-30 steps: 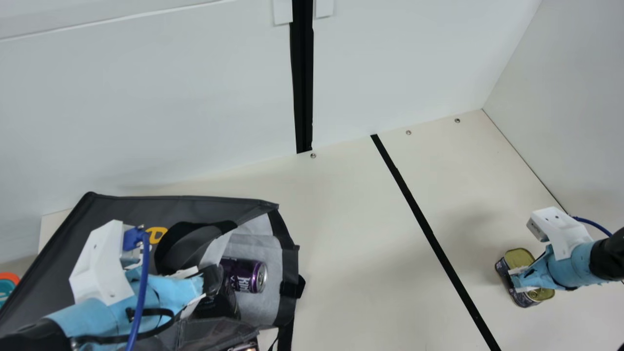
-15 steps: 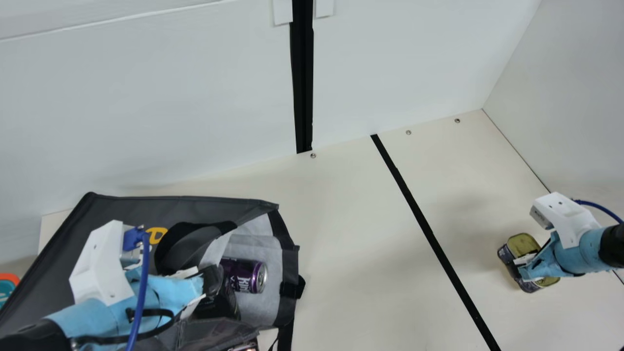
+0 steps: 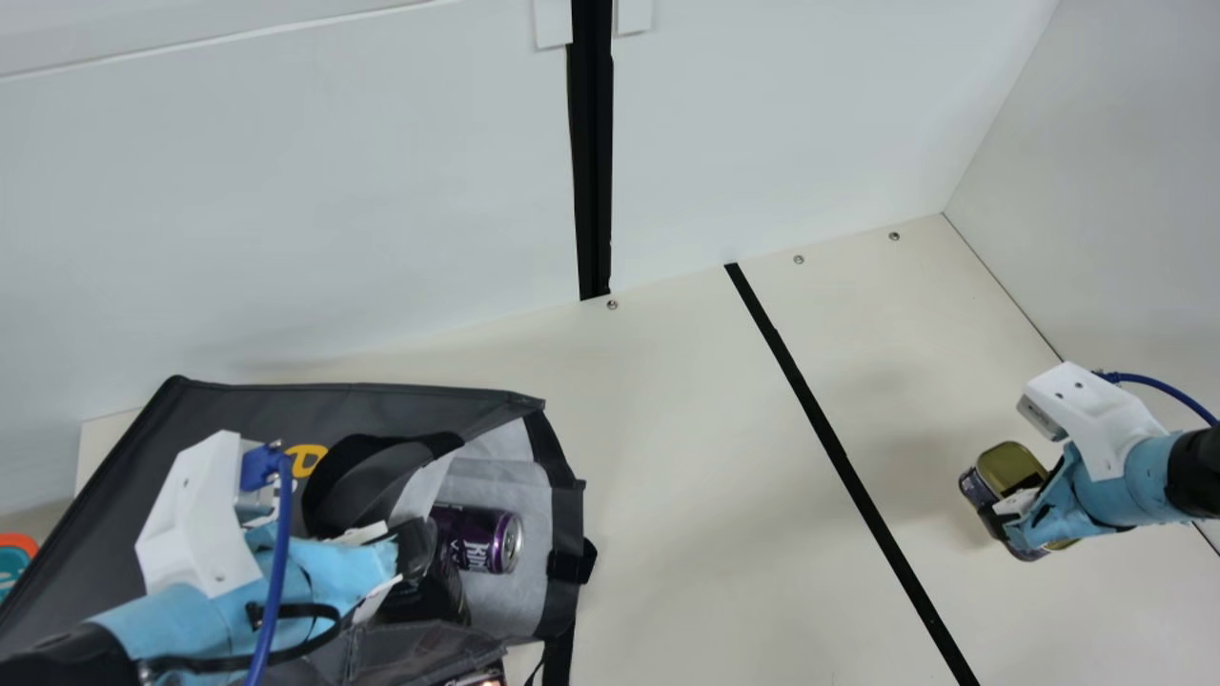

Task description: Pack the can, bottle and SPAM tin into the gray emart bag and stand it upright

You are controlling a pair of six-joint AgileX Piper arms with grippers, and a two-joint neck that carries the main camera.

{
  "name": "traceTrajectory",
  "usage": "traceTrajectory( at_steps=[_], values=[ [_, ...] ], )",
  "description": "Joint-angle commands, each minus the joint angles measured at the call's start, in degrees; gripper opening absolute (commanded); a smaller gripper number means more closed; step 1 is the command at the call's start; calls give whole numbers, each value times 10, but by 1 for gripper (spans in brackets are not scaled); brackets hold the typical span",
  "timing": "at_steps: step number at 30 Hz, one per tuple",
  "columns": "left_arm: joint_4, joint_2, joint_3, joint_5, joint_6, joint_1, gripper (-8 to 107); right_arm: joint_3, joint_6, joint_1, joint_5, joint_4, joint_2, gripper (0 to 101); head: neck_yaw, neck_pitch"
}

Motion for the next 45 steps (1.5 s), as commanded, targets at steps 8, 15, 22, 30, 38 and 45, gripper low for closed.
traceTrajectory(
  at_steps=[8, 15, 22, 30, 38, 45],
  values=[
    [0, 0, 0, 0, 0, 0, -8, 0, 12, 42, 14, -8, -32, 0, 0, -13],
    [0, 0, 0, 0, 0, 0, -8, -16, 8, 72, 35, -2, -41, 0, 0, -13],
    [0, 0, 0, 0, 0, 0, -8, -31, -7, 100, 53, 6, -43, 0, 0, -13],
    [0, 0, 0, 0, 0, 0, -8, -28, -27, 134, 69, 14, -56, 0, 0, -13],
    [0, 0, 0, 0, 0, 0, -8, -14, -41, 171, 85, 18, -79, 0, 0, -13],
    [0, 0, 0, 0, 0, 0, -8, 3, -40, 215, 96, 20, -107, 0, 0, -13]
  ],
)
